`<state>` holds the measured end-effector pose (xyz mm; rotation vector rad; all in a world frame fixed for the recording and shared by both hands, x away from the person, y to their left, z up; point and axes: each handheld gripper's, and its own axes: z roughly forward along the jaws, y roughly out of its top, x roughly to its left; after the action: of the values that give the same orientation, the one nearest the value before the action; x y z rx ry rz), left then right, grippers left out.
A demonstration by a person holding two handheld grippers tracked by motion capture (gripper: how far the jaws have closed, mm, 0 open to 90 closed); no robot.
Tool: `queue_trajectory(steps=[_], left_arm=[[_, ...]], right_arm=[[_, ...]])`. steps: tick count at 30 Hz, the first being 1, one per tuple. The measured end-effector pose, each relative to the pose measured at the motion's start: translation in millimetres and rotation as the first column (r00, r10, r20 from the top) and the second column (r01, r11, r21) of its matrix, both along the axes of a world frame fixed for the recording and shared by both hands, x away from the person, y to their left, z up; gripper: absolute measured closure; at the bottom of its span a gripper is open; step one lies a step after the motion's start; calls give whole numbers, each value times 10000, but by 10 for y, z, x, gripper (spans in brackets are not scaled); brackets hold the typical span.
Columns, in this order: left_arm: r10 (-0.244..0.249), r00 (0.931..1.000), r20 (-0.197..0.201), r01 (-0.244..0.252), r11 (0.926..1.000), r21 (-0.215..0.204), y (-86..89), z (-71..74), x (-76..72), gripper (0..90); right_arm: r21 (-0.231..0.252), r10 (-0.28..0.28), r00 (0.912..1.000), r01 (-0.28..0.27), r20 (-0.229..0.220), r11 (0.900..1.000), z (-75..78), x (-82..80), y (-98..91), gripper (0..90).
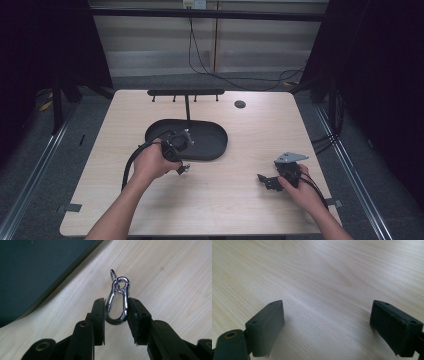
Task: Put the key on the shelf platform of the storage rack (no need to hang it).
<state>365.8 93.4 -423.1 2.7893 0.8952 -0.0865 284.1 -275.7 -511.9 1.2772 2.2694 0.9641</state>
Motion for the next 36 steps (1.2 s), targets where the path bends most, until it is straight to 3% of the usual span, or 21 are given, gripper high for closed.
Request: queue_trajectory(steps=[13, 36], left_arm=[[129, 9999, 30, -130, 9996, 235, 47, 140, 72, 683], [565, 9984, -83, -563, 9982, 214, 95, 309, 243, 684]], right_arm=[[2, 1, 10000, -1, 0, 10000, 0, 0, 0, 119], [3, 6, 10000, -6, -3, 10000, 0, 1, 0, 119]])
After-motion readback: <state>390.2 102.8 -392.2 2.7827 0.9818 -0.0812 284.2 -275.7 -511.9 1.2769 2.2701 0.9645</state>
